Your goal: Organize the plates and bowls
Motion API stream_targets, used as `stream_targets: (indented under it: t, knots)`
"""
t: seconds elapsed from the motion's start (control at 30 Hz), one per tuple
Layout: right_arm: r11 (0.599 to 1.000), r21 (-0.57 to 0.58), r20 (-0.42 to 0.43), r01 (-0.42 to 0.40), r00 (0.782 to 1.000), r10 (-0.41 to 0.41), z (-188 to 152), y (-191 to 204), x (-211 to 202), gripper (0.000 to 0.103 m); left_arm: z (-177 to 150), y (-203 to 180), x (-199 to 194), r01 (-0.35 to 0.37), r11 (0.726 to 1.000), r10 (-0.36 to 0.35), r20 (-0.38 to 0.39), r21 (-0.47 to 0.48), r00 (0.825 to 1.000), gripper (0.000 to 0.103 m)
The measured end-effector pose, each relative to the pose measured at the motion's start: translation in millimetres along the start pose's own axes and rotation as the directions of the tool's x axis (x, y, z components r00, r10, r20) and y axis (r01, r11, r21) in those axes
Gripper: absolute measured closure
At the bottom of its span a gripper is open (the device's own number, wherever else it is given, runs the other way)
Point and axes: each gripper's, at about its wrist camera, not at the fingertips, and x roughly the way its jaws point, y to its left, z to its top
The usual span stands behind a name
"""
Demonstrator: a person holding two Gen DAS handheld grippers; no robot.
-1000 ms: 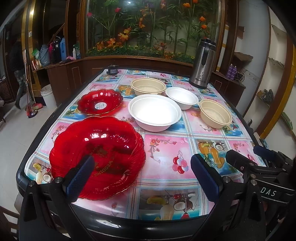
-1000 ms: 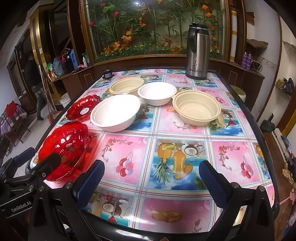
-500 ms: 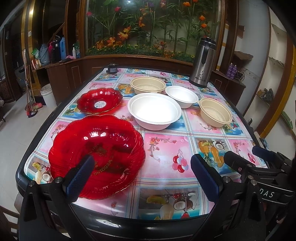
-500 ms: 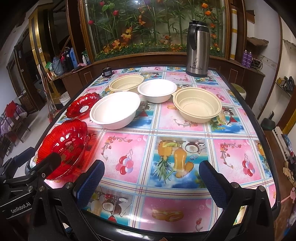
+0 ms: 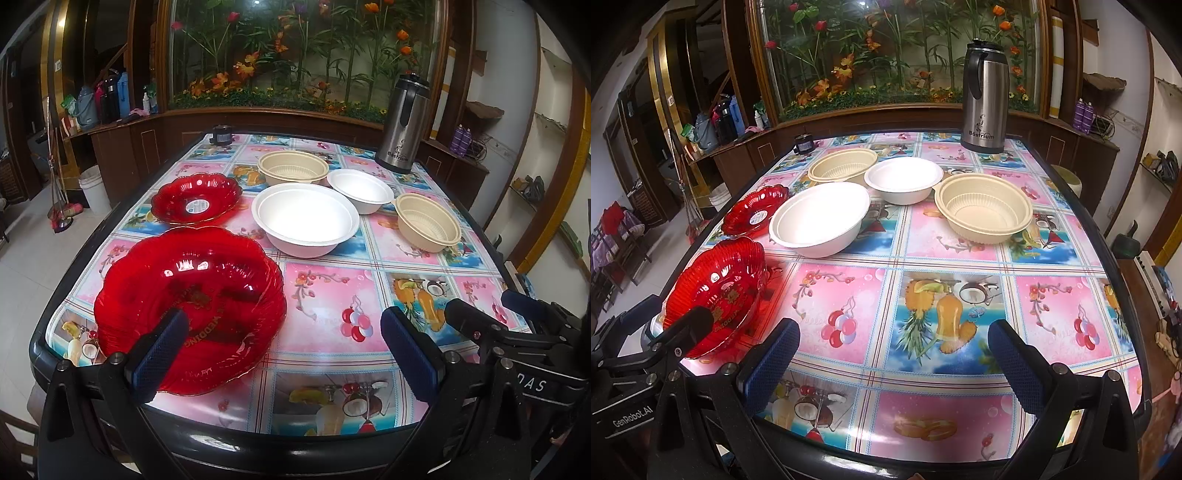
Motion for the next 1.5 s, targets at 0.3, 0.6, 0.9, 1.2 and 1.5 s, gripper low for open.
stream_targets:
  t: [0.3,0.6,0.9,1.2,1.5]
  knots:
    - [1.0,0.0,0.0,0.0,1.0,0.0,-0.1,-0.3,0.2,0.0,-0.2,-0.6,0.0,0.001,1.0,-0.001,-0.001,0.0,1.0,0.0]
    - [1.0,-0.001,0.0,0.0,1.0,0.0,0.2,0.0,0.0,0.0,0.2,-2.6,0.1,0.002,1.0,-0.002,-0.003,0.001,1.0,0.0]
    - [1.0,0.0,0.001,0.0,1.0,0.0,0.5,0.3,-0.1,0.0,-0.3,-4.6,0.4,0.005,1.0,-0.005,-0.007,0.002,1.0,0.0]
    - [1.0,0.004,-0.002,0.002,1.0,-0.002,0.0,-0.4,0.0,0.0,0.2,-4.7,1.7,0.009,1.0,-0.009,-0.008,0.002,1.0,0.0]
    - [0.974,0.056,-0.086,-0.22,0.971,0.224,6.4,5.1,9.1,0.0,18.4,77.2,-16.4,-0.016,0.992,0.02,0.032,-0.122,0.999,0.0]
